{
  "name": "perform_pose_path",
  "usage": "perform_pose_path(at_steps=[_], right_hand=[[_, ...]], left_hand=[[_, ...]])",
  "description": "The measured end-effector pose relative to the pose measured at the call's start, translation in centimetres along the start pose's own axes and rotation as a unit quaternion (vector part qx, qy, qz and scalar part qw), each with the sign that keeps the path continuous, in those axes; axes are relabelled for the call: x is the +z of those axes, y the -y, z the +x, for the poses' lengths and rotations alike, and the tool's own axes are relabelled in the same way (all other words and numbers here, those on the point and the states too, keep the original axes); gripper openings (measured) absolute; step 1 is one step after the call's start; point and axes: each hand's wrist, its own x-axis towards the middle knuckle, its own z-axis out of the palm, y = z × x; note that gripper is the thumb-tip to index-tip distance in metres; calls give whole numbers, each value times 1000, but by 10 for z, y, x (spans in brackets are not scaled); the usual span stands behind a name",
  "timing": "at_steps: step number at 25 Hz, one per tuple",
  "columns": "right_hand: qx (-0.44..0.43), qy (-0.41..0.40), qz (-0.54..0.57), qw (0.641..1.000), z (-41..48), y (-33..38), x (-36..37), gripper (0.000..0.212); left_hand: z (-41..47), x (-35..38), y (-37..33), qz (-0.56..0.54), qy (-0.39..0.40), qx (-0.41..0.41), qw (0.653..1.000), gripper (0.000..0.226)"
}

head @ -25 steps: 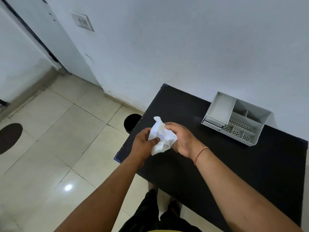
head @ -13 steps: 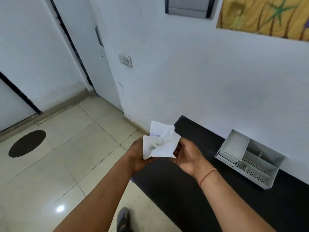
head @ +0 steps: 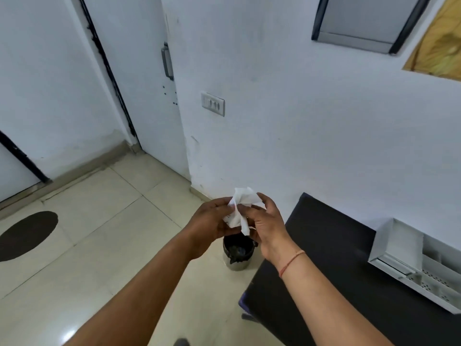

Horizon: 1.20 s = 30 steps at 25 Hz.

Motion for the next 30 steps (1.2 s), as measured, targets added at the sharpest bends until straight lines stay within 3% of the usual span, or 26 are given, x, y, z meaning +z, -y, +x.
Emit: perform_pose_path(at_steps=[3,5,9,12,16,19,22,26,30], right_hand=[[-3,-14,2,1000,12,6,29,54],[-12,-17,9,1000,24,11,46,33],[-38,-67,6,997,67,22,56,19],[-73,-80,-26,994,107,21,51,30],[-103,-117,-234,960,169,12,37,54],[-146,-184,-296,926,210,2,31,48],[-129,-271,-271,915,246,-7,22,38],[-20,-370,-162,915,291,-39,2,27],[80,-434,-138,887,343,-115,-9,26]], left_hand=[[8,-39,-20,62,93,15,994,48],[31,-56,-28,186,67,57,979,55],[103,-64,-35,280,-15,110,954,23],[159,-62,-40,240,-28,52,969,16],[240,-59,-41,229,2,-43,972,21],[285,-56,-40,223,56,-103,968,21],[327,-55,-36,211,116,-168,956,29],[399,-66,-8,241,118,-236,934,50],[473,-86,61,303,139,-293,896,58]])
